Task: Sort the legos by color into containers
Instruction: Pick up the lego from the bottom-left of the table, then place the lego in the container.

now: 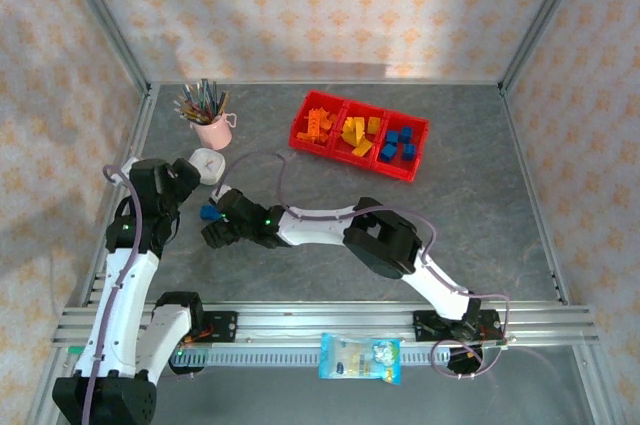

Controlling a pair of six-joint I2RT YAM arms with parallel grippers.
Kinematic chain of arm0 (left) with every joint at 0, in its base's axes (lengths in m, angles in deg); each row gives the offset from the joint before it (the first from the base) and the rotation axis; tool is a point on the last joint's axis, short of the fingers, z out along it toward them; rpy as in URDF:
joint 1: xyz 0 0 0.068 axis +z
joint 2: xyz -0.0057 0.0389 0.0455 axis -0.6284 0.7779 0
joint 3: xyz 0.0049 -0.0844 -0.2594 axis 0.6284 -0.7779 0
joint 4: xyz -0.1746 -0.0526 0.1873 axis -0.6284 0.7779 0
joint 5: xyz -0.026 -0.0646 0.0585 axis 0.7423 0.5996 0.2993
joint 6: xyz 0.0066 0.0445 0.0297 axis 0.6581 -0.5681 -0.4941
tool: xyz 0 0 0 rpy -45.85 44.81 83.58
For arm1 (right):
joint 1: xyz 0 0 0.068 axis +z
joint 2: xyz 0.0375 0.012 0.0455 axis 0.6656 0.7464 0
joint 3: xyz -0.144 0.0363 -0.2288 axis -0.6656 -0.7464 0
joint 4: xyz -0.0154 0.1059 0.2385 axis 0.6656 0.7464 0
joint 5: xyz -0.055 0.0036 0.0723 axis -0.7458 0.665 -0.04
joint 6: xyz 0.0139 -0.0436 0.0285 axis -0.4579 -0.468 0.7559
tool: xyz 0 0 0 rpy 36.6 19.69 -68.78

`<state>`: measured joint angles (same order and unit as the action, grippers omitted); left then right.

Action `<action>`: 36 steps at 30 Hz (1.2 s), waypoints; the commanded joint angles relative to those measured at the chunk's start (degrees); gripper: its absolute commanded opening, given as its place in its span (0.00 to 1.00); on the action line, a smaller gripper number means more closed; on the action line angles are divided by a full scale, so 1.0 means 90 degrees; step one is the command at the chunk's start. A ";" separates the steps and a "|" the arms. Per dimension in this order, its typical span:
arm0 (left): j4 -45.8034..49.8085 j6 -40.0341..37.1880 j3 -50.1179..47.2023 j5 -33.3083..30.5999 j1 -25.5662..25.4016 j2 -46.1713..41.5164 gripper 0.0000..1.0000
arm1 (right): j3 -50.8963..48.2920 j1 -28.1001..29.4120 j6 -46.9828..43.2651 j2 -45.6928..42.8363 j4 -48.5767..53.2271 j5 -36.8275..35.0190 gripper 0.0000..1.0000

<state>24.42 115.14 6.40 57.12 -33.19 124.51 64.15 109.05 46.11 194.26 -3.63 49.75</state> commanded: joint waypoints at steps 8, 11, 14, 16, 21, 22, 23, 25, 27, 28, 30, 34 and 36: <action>-0.0224 -0.0125 -0.0023 0.0570 0.0231 -0.0126 0.99 | 0.1176 0.0158 -0.0378 0.0905 0.0838 -0.0788 0.68; -0.0267 -0.0121 -0.0065 0.0688 0.0231 -0.0130 0.99 | 0.1202 0.0166 -0.0385 0.0875 0.0947 -0.0852 0.56; -0.0311 -0.0142 -0.0083 0.0814 0.0231 -0.0136 0.99 | 0.1134 0.0172 -0.0354 0.0727 0.1005 -0.0927 0.45; -0.0332 -0.0163 -0.0093 0.0923 0.0231 -0.0136 0.99 | 0.1022 0.0167 -0.0333 0.0566 0.1021 -0.0914 0.40; -0.0385 -0.0163 -0.0082 0.1151 0.0231 -0.0136 0.99 | 0.0712 0.0173 -0.0240 0.0117 0.1030 -0.1102 0.28; -0.0385 -0.0172 -0.0063 0.1204 0.0229 -0.0142 0.99 | 0.0587 0.0165 -0.0223 -0.0042 0.0988 -0.1149 0.27; -0.0379 -0.0189 -0.0049 0.1235 0.0231 -0.0146 0.99 | 0.0430 0.0157 -0.0197 -0.0202 0.0933 -0.1178 0.26; -0.0386 -0.0226 -0.0004 0.1343 0.0231 -0.0143 0.99 | 0.0035 0.0087 -0.0067 -0.0619 0.0816 -0.1229 0.25; -0.0405 -0.0259 0.0040 0.1484 0.0232 -0.0141 0.99 | -0.0415 -0.0058 0.0162 -0.1039 0.0712 -0.1176 0.24; -0.0423 -0.0274 0.0057 0.1562 0.0227 -0.0141 0.99 | -0.0681 -0.0168 0.0277 -0.1291 0.0659 -0.1137 0.24; -0.0461 -0.0292 0.0075 0.1693 0.0223 -0.0136 0.99 | -0.1140 -0.0377 0.0485 -0.1753 0.0640 -0.1153 0.24; -0.0582 -0.0303 0.0039 0.2027 0.0221 -0.0131 0.99 | -0.2004 -0.0918 0.0932 -0.2707 0.0854 -0.1492 0.24; -0.0725 -0.0267 -0.0047 0.2269 0.0210 -0.0143 0.99 | -0.2391 -0.1262 0.1095 -0.3175 0.1013 -0.1708 0.24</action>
<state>20.57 113.37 6.12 73.49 -31.64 123.96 46.29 101.27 51.77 171.44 3.43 39.52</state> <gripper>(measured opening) 0.992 0.305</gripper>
